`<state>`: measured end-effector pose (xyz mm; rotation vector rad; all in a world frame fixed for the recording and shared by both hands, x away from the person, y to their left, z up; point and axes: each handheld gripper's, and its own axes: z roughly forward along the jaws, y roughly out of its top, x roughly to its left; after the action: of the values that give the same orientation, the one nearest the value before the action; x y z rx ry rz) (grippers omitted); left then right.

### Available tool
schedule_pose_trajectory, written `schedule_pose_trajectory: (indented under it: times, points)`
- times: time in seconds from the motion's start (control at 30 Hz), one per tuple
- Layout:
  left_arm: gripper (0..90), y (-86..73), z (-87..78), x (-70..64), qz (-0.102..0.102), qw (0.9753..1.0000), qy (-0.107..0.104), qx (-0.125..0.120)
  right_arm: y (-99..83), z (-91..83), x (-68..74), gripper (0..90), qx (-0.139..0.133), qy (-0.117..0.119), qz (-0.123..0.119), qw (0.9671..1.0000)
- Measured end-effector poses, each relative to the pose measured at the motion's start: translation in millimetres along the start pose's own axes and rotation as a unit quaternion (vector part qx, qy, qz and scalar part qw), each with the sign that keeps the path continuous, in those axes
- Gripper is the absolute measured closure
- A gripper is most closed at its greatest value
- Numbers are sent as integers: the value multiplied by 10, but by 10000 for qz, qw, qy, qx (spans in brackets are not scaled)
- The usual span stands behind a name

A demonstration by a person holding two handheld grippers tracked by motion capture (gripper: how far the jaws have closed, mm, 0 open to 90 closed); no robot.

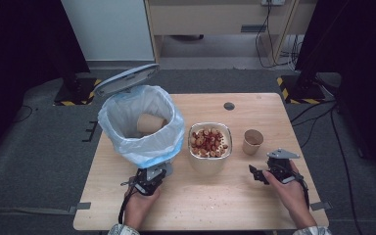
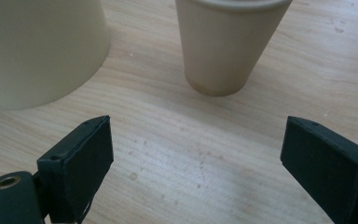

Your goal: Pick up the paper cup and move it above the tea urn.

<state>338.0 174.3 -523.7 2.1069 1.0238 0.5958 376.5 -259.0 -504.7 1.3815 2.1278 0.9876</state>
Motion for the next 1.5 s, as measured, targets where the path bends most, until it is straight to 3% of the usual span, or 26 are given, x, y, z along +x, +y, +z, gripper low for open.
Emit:
schedule_pose_trajectory:
  times: [0.17,0.37,1.03,1.3,1.5]
  points:
    - [893,3,0,-1,-9,10000,1,16,264,-15,-86,122,-36,75,71,9999]
    - [893,4,-1,-1,9,10000,3,19,424,68,-115,126,-163,39,68,9998]
    - [893,2,-1,9,-28,10000,-32,11,407,545,-150,191,-669,-39,186,9976]
    - [893,2,0,9,-19,10000,-35,9,394,664,-164,232,-823,-108,232,9963]
    - [893,3,2,6,-23,10000,-33,6,394,658,-175,290,-848,-78,63,9964]
